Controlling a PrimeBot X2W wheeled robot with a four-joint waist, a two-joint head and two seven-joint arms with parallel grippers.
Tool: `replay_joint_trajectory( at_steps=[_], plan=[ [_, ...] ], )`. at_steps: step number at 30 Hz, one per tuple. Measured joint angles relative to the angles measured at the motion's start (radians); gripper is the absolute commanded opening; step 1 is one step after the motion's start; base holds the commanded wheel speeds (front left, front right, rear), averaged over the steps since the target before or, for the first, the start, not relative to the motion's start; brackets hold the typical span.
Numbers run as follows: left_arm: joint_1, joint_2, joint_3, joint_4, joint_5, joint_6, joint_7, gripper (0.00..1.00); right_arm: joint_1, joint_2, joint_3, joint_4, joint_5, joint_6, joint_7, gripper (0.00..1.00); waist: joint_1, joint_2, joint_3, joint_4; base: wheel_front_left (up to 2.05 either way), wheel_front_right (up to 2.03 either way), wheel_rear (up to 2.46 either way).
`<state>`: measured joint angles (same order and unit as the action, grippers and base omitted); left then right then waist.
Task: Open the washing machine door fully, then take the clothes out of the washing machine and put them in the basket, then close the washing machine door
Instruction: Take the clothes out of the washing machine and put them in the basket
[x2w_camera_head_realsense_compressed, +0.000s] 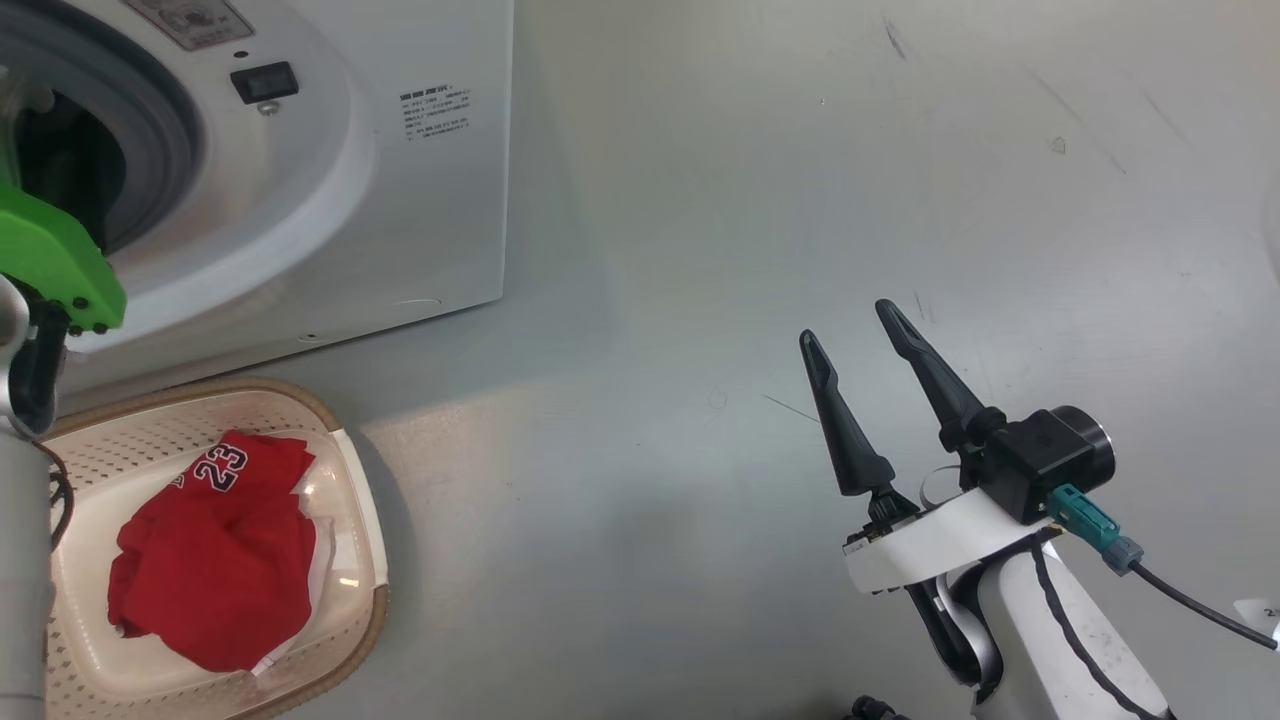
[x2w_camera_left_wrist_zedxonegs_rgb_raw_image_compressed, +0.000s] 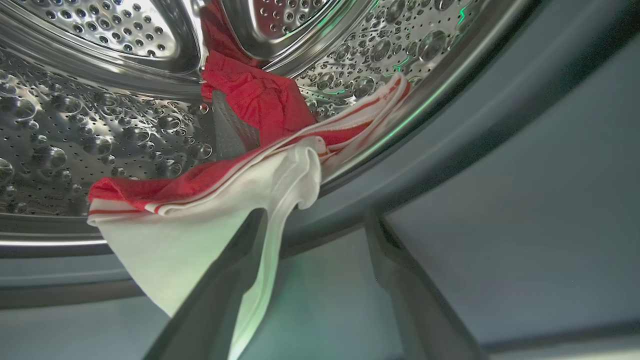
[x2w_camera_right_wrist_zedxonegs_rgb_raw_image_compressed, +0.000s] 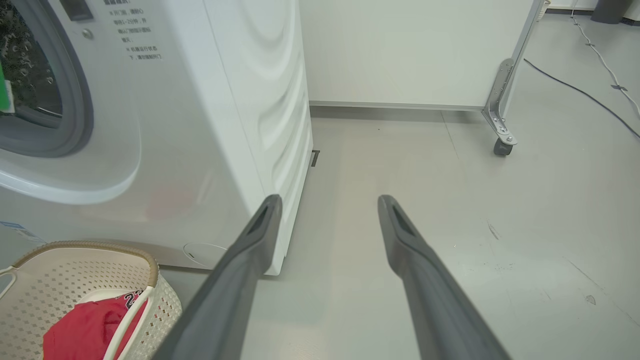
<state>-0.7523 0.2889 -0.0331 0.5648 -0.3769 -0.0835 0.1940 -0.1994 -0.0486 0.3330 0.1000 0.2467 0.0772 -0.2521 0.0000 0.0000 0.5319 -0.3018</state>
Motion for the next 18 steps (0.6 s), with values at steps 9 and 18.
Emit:
replay_joint_trajectory(
  at_steps=[9, 18],
  plan=[
    [-0.075, 0.011, 0.005, 0.057, 0.005, 0.027, 0.025, 1.0, -0.023, 0.0, 0.008, -0.007, 0.008, -0.009, 0.0, 1.0, 0.0, 0.0, 0.026, -0.013, 0.0, 0.0, 0.0],
    [-0.162, 0.016, 0.02, 0.126, 0.009, 0.046, 0.041, 1.0, -0.04, 0.001, 0.021, -0.01, 0.01, -0.017, 0.0, 1.0, 0.0, 0.0, 0.052, -0.023, 0.0, 0.0, 0.0]
  ],
)
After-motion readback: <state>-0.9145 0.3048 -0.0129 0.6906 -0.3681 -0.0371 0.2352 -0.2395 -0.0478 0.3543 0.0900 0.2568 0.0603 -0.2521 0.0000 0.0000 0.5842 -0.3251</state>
